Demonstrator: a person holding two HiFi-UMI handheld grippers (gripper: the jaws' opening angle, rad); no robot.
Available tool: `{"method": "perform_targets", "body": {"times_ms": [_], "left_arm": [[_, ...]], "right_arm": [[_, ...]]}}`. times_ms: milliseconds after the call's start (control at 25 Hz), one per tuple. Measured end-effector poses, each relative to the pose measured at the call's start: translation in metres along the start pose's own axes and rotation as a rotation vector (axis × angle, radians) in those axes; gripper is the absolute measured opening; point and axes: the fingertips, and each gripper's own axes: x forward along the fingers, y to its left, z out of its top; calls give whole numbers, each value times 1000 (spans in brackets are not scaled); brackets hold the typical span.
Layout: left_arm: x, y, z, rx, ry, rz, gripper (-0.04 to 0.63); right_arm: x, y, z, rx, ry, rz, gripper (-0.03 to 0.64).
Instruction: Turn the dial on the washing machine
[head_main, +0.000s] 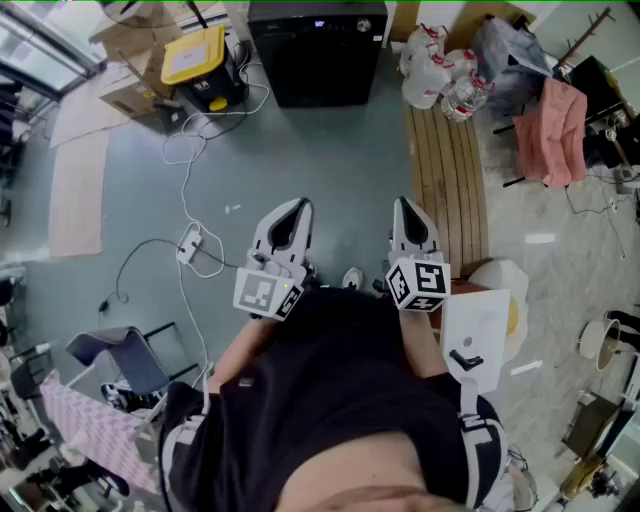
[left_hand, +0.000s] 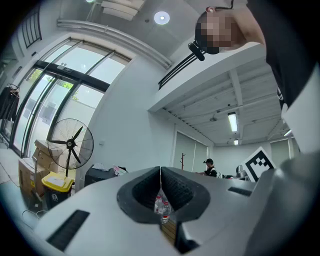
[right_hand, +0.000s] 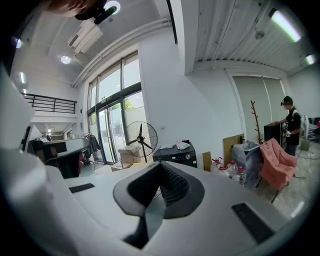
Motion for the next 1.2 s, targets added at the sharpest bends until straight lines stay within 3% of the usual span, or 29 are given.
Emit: {"method": "perform_targets", "body": {"times_ms": [480,720,760,840,1200], "left_arm": [[-4,-2,1,1,-7,1,25],[-4,4,-1,-10,-1,8,25],[-5,5,-2,-13,0,10,25],[-6,7,-3,-17,2,11,25],[-17,41,-2,-26,5,26,25]], "right_arm": [[-7,1,3,4,-15,1,25],[-15,11,40,31,-207,46,28],[-9,10,35,40,-184,50,49],[4,9,20,69,-101,60,172],[29,34,2,73,-46,53,175]]}}
